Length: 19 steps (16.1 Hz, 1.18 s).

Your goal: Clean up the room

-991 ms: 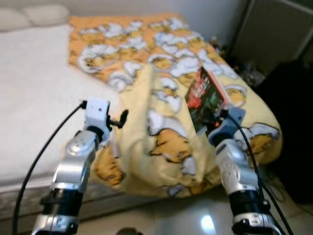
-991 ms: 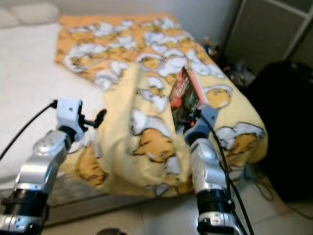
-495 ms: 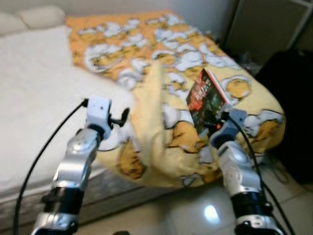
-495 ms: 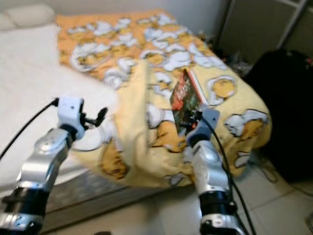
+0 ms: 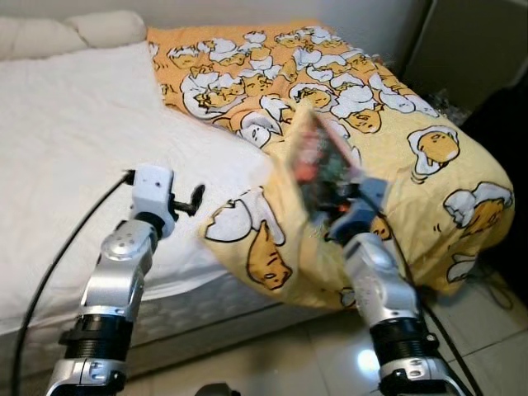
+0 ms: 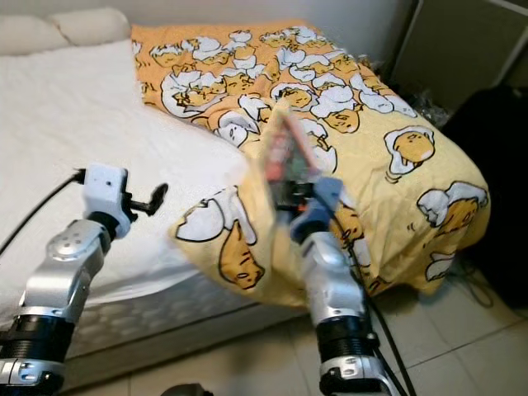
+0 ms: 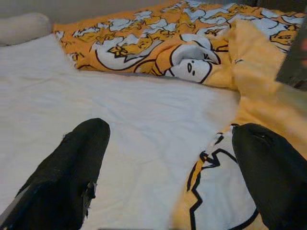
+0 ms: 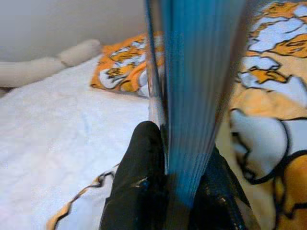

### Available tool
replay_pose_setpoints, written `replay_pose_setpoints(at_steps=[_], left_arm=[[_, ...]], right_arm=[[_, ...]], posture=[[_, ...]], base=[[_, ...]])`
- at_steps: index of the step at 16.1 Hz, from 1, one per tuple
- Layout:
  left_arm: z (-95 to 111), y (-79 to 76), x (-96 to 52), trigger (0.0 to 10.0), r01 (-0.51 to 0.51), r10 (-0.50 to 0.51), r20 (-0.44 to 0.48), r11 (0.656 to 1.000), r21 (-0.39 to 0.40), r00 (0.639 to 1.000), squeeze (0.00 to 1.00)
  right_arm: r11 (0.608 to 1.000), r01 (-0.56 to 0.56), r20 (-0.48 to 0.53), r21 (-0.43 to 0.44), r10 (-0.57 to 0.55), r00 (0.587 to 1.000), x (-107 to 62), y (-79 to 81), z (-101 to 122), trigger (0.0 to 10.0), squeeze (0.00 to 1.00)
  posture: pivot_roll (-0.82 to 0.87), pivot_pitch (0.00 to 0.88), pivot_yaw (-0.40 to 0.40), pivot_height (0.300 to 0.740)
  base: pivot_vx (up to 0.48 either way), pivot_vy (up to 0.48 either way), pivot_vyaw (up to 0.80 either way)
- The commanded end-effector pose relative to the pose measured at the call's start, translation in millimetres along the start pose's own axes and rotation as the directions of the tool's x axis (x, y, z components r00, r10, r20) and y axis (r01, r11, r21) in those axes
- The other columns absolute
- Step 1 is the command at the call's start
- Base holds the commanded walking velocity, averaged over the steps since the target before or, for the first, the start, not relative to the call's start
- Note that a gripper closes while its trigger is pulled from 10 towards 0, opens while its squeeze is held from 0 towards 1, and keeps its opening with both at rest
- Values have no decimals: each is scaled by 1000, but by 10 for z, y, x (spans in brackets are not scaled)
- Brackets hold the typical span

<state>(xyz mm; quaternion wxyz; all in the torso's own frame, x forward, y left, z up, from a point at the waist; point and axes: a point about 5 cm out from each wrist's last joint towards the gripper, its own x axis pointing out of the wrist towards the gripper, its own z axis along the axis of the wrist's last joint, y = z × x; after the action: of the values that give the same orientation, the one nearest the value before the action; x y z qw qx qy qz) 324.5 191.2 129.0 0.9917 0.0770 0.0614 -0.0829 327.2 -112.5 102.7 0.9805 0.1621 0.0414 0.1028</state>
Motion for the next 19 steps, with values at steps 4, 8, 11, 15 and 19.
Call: replay_pose_setpoints(at_steps=[4,8,11,15,19], left_arm=[[20,-84,44,10000,12,-12,8,1000,-2,1000,188],[19,-83,41,10000,15,-15,7,1000,8,1000,184],[20,-86,42,10000,15,-15,8,1000,8,1000,188],[19,-79,40,10000,11,-11,7,1000,9,1000,184],[20,-79,42,10000,11,-11,8,1000,9,1000,184]], right_arm=[[999,19,73,-30,-17,997,39,-65,210,10000,0],[998,-39,43,-49,42,998,27,-21,179,10000,0],[997,-46,42,-58,49,998,27,3,172,10000,0],[997,-47,29,-53,49,998,17,-11,146,10000,0],[996,-43,27,-75,45,999,16,-17,146,10000,0]], posture=[[77,0,6,740],[89,0,-1,740],[89,0,3,740],[96,0,0,740],[96,0,-1,740]], base=[[0,370,0],[0,353,0],[0,347,533],[0,349,800],[0,347,800]])
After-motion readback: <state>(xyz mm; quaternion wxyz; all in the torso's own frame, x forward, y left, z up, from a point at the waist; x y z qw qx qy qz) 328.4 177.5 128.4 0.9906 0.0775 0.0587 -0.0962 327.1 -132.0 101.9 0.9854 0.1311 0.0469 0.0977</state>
